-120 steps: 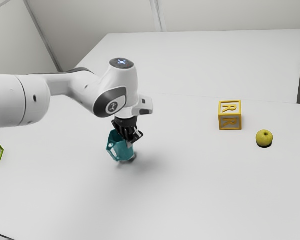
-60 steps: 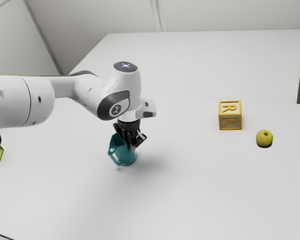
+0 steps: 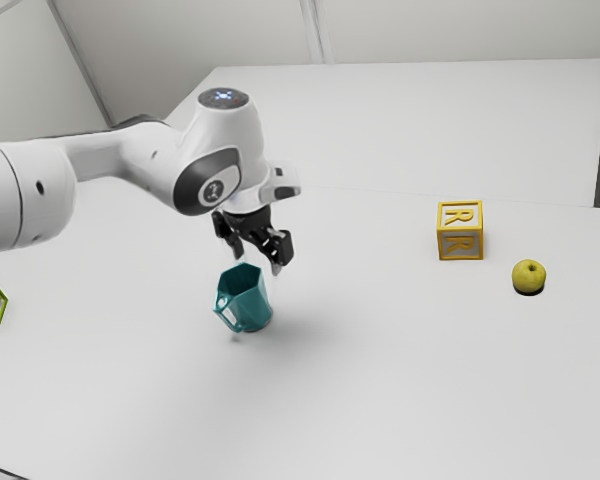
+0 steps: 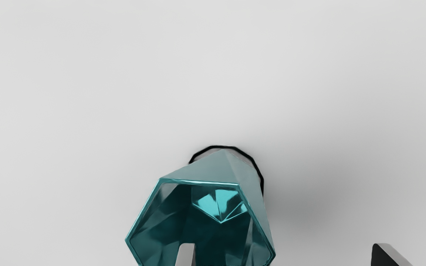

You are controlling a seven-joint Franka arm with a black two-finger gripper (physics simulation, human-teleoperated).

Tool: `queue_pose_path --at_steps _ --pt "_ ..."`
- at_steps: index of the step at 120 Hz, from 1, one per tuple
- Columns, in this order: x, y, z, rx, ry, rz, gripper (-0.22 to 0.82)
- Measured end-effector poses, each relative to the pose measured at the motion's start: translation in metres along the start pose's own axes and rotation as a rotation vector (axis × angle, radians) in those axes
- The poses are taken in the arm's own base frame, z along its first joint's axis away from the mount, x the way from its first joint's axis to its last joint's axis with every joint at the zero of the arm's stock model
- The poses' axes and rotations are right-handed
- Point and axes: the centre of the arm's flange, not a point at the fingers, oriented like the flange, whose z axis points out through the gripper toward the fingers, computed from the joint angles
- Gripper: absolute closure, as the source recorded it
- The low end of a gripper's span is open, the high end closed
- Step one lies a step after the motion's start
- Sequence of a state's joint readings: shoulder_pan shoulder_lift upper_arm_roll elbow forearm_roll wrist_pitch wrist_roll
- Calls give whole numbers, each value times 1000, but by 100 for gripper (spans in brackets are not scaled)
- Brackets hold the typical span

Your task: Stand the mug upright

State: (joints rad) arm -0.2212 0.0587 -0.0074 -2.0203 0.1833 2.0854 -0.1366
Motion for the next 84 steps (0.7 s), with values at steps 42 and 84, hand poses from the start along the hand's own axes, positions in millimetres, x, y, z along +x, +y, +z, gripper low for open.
queue_pose_path --at_steps 42,84 --pt "-10 -76 -106 -102 91 -107 2" --pt "-18 -176 -141 -125 39 -148 0"
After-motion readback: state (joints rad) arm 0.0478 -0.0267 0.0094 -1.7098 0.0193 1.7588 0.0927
